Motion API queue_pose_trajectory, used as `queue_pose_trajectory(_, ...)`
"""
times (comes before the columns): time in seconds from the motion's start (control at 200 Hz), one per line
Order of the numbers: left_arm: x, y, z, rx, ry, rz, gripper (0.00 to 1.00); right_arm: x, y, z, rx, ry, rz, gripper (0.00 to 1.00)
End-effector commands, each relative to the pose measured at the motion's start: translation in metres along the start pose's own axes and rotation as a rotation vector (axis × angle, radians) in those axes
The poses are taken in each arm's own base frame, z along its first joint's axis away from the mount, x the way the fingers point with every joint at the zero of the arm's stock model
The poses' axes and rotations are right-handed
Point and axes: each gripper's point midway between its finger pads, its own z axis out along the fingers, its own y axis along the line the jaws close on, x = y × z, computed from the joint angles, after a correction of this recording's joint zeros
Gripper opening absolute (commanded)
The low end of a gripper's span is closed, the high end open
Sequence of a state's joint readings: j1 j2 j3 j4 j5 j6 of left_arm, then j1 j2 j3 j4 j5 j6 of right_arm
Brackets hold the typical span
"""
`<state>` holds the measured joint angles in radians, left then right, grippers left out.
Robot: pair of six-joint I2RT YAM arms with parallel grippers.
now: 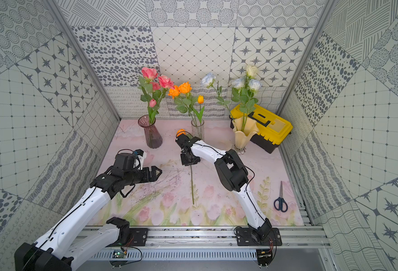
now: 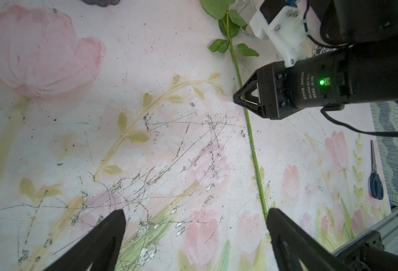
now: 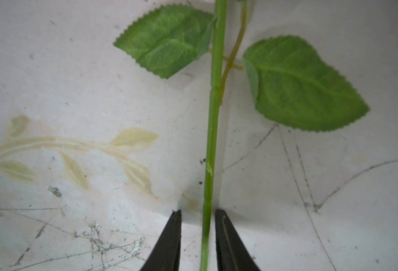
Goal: Arrange the flowers in different vases according to their variety
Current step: Pick up the flower at the center of the board.
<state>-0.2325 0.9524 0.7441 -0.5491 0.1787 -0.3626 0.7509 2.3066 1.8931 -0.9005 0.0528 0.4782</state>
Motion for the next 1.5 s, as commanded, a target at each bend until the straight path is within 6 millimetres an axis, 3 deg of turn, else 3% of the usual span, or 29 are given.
queue_pose_trajectory(0.0, -0.001, -0.003, 0.001, 0.019, -0.006, 0.014, 0.99, 0.006, -0.004, 0.007, 0.015, 0.029, -0.003, 0.17)
queue_pose_trajectory(0.145, -0.002, -0.003, 0.001, 0.019, -0.008, 0.014, 0.99, 0.008, -0.002, 0.003, 0.001, 0.031, -0.011, 0.0)
queue_pose_trajectory(0.275, -0.001, -0.002, 0.0, 0.016, -0.009, 0.013, 0.99, 0.007, 0.004, -0.01, -0.023, -0.008, -0.026, 0.0)
queue_pose_trajectory(0.415, -0.001, -0.002, 0.0, 0.014, -0.01, 0.012, 0.99, 0.005, 0.013, -0.038, -0.059, -0.078, -0.047, 0.0)
queue_pose_trajectory(0.595, -0.001, -0.002, 0.0, 0.013, -0.008, 0.012, 0.99, 0.002, 0.022, -0.091, -0.094, -0.2, -0.061, 0.0)
queue_pose_trajectory(0.85, -0.001, -0.002, 0.001, 0.012, -0.006, 0.011, 0.99, -0.013, 0.015, -0.19, -0.125, -0.421, -0.026, 0.0)
queue_pose_trajectory(0.985, -0.001, -0.002, 0.002, 0.014, -0.004, 0.011, 0.99, -0.034, 0.008, -0.247, -0.123, -0.585, -0.02, 0.0)
queue_pose_trajectory(1.211, 0.0, -0.002, 0.001, 0.014, -0.005, 0.011, 0.99, -0.088, -0.011, -0.335, -0.069, -0.896, -0.001, 0.0)
queue_pose_trajectory(1.496, -0.001, -0.001, 0.001, 0.011, -0.008, 0.012, 0.99, -0.161, -0.036, -0.403, 0.046, -1.164, 0.01, 0.0)
